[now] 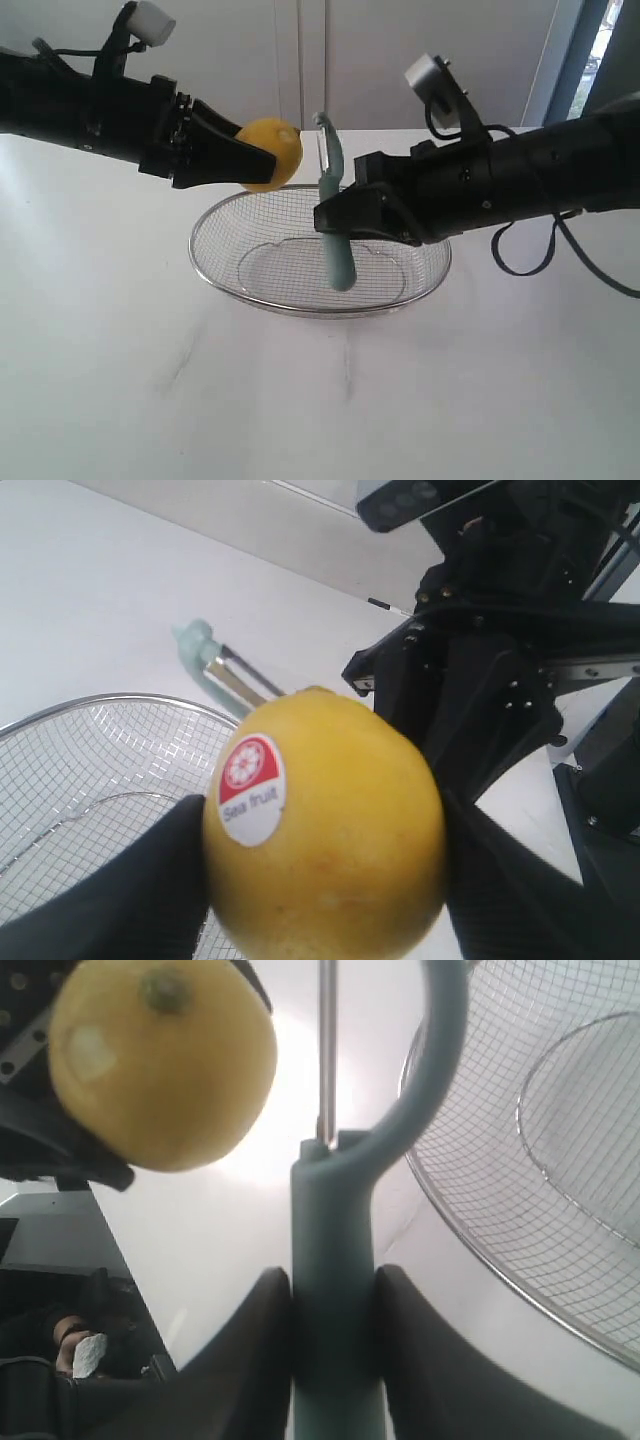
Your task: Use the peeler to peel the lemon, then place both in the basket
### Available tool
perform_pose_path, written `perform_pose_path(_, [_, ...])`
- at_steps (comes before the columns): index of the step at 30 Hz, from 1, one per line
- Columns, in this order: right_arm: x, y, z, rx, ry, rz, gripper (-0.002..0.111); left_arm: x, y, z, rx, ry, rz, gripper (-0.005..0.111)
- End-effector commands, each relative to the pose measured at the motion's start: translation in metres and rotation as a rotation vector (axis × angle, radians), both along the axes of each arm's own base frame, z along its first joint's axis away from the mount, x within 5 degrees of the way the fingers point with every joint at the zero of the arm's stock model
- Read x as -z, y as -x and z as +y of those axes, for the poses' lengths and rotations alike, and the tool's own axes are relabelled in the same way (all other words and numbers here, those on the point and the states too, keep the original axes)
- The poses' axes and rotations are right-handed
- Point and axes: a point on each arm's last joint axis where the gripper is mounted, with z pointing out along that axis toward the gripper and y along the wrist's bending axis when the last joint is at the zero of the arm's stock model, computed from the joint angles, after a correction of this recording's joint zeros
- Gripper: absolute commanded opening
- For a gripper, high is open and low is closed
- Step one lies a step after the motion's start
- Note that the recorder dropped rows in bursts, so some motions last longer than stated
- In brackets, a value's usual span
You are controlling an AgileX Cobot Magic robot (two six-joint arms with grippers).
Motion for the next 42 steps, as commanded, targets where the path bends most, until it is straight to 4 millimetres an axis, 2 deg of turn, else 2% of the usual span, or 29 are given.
perform_pose_path(1, [0.012, -0.001, 0.004, -0.051, -0.048, 0.072, 0.0, -0.006, 0.002, 0.0, 0.015, 0.036, -0.001, 0.0])
perform_pose_path(5, [0.017, -0.001, 0.007, -0.079, -0.081, 0.112, 0.0, -0.007, 0.002, 0.0, 0.014, 0.039, 0.0, 0.0])
perform_pose_path(15, [0.015, 0.002, 0.009, -0.115, -0.105, 0.115, 0.0, -0.007, 0.002, 0.0, 0.014, 0.039, 0.0, 0.0])
perform_pose_path(28, [0.01, -0.002, 0.005, -0.082, -0.136, 0.109, 0.0, -0.007, 0.002, 0.0, 0.014, 0.039, 0.0, 0.0])
perform_pose_path(42, [-0.018, 0.005, -0.006, -0.067, -0.154, -0.013, 0.0, -0.007, 0.002, 0.0, 0.017, 0.038, 0.0, 0.0])
